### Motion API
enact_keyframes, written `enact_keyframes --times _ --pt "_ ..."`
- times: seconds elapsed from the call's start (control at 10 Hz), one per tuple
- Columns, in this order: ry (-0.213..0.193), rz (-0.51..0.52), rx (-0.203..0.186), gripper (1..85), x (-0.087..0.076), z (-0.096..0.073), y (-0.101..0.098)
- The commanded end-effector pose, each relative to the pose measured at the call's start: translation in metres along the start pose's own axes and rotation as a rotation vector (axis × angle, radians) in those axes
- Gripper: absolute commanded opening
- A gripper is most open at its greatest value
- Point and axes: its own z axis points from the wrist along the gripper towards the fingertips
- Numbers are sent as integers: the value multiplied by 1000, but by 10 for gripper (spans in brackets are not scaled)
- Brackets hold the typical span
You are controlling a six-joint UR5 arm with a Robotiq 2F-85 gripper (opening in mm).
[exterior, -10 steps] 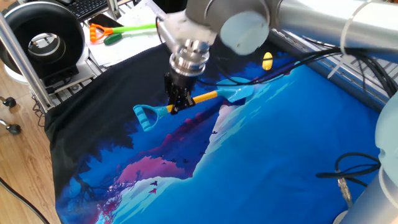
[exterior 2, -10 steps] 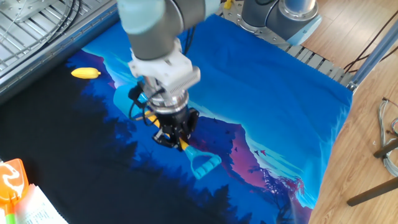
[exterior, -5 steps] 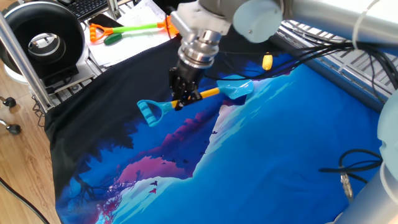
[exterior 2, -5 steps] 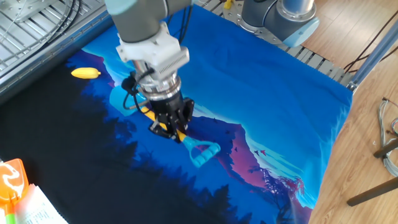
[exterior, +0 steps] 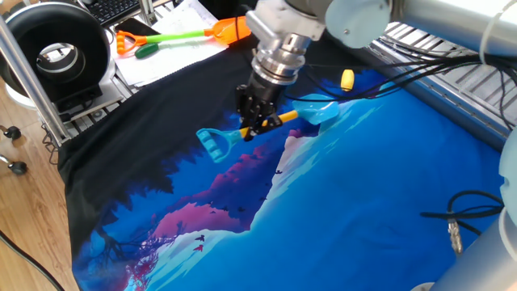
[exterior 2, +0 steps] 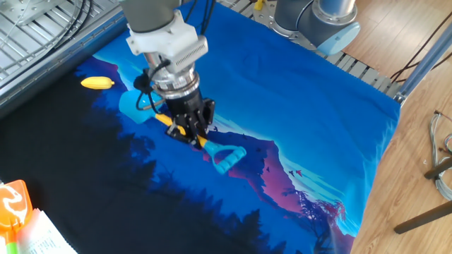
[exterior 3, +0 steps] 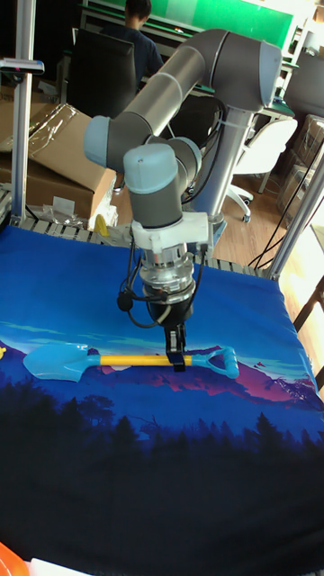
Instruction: Use a shovel to scoop up an object
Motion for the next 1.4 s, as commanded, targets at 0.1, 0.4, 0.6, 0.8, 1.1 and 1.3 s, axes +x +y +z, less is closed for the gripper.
enact_keyframes --times 0.1,0.4,0.6,0.8,1.1,1.3 --pt "2 -25 3 100 18 -7 7" --pt "-74 19 11 100 0 -8 5" --pt "-37 90 47 100 10 -7 -4" --pt "-12 144 65 100 17 -8 -9" --pt "24 170 86 93 27 -8 -14" --pt "-2 149 81 93 19 -8 -13"
